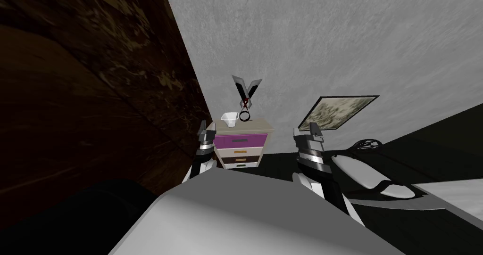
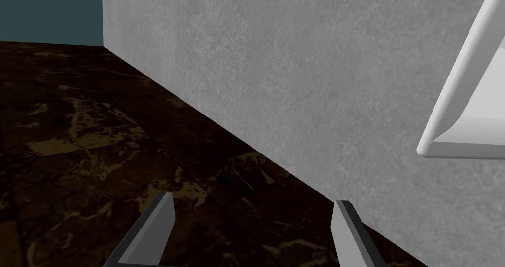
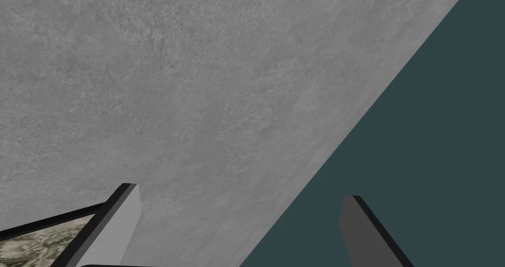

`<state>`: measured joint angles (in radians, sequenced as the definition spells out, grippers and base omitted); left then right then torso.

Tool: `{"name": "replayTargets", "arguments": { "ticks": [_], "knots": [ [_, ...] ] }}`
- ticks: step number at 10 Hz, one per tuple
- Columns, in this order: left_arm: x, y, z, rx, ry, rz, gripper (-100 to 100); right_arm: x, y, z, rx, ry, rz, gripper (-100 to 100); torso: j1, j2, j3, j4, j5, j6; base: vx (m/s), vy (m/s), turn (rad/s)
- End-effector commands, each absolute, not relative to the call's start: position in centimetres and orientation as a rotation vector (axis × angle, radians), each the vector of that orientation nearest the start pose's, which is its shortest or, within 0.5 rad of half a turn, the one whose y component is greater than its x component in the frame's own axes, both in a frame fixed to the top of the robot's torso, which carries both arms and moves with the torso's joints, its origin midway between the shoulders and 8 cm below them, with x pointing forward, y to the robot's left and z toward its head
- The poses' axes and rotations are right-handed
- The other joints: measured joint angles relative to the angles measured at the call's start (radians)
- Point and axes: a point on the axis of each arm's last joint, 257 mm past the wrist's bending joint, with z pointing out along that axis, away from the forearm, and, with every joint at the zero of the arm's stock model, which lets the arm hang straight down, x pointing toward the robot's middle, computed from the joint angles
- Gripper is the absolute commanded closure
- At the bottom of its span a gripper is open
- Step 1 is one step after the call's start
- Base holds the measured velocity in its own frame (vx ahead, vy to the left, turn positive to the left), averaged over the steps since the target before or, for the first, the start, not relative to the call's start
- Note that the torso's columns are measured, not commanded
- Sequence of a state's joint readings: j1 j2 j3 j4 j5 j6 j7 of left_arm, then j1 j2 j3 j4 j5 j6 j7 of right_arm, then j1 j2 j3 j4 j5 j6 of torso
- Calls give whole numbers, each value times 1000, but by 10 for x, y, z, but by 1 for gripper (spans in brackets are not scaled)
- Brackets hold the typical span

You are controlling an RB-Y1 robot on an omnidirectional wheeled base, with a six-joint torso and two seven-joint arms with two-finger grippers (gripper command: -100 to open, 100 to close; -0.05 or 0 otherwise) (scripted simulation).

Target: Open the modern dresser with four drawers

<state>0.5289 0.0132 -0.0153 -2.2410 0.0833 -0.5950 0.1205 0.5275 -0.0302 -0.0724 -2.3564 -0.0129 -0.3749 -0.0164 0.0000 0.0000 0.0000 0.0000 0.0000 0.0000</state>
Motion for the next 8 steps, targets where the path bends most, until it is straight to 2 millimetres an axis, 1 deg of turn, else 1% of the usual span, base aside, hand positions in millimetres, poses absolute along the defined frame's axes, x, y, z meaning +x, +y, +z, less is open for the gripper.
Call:
{"name": "replayTargets", "arguments": {
  "ticks": [1,3,8],
  "knots": [
    [332,287,16,-723,511,-1474,0,343,-305,28,700,669,1227,0,0,40,-82,41,0,0,0,0,0],
    [332,287,16,-723,511,-1474,0,343,-305,28,699,669,1227,0,0,175,-351,176,0,0,0,0,0],
    [332,287,16,-723,511,-1474,0,343,-305,28,699,668,1227,0,0,544,-1087,544,0,0,0,0,0]
  ]
}}
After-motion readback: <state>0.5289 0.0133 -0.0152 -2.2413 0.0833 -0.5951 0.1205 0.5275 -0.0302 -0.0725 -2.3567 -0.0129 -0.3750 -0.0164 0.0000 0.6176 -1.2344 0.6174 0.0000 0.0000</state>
